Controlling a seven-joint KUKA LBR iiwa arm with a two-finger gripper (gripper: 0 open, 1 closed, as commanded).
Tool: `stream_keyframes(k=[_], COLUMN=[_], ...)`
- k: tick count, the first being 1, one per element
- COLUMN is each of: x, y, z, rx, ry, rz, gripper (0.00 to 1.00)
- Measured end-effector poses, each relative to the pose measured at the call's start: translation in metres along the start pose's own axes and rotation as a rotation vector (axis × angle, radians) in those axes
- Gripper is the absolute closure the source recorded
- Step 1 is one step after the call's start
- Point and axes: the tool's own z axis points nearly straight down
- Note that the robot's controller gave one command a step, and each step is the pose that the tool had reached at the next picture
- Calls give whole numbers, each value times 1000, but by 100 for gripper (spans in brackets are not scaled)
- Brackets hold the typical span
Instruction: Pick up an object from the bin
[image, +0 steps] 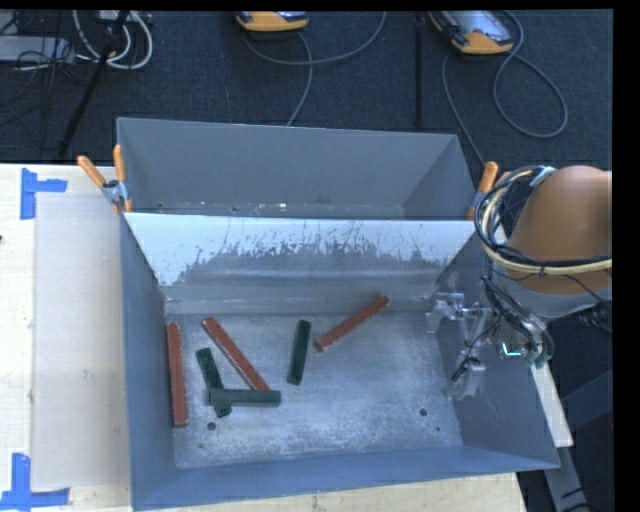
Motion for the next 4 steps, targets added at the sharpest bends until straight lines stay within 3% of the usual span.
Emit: stream_keyframes(k=[1, 2, 3, 4], x=[-88, -89, -95, -96], y=[66, 105, 110, 114], z=[123, 90, 91, 123], rx=[1, 3, 2, 2], ry=[-11, -12, -11, -5], rz=[-255, -484, -386, -412], gripper=[0, 0, 0, 0])
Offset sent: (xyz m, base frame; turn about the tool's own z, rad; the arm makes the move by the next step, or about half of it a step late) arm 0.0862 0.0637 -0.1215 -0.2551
